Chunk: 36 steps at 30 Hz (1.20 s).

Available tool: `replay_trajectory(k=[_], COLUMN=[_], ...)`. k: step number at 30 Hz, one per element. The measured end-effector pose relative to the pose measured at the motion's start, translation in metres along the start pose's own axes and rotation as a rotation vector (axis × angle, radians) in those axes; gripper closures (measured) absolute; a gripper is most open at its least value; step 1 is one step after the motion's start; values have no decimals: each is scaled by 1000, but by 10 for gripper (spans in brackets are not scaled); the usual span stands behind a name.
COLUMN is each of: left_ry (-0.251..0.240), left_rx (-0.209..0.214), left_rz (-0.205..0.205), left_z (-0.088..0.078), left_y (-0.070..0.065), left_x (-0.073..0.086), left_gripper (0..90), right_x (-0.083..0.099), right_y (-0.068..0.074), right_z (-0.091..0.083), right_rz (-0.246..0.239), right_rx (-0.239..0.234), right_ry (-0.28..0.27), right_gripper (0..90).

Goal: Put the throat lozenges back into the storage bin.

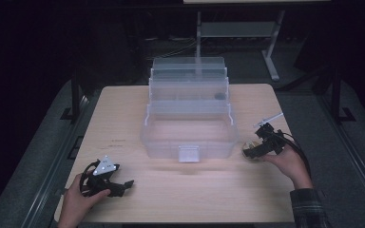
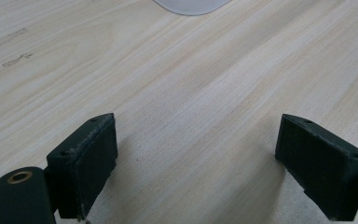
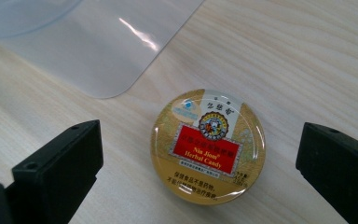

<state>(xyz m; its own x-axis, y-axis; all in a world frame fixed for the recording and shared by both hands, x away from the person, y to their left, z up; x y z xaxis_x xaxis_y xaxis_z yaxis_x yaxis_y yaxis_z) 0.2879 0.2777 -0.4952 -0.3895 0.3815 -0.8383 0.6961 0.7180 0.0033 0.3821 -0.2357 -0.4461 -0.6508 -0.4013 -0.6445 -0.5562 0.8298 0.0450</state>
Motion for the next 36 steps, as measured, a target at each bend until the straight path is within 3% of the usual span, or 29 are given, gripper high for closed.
replay_trajectory(k=[10,36], left_ry=[0,0], left_rx=[0,0], left_rz=[0,0], left_z=[0,0], left_y=[0,0], left_x=[0,0], left_gripper=[119,119], right_x=[1,2], right_y=[-7,-9], right_z=[17,37], right_rz=[23,43], right_rx=[6,16], right_ry=[39,100], right_gripper=[3,3])
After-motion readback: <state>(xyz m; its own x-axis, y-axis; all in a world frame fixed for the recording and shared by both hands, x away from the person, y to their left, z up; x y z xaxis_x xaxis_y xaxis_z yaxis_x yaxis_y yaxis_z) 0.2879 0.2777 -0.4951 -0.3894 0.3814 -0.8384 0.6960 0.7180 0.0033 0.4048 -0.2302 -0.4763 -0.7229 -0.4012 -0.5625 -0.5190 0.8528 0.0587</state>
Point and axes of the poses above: each handheld gripper's, and its own axes: z roughly forward along the jaws, x roughly out of its underside, y roughly to its left, the point moved 3 cm from there along z, roughly forward along the jaws, and after that the axes turned 11 degrees about -y, right-handed, at the moved point
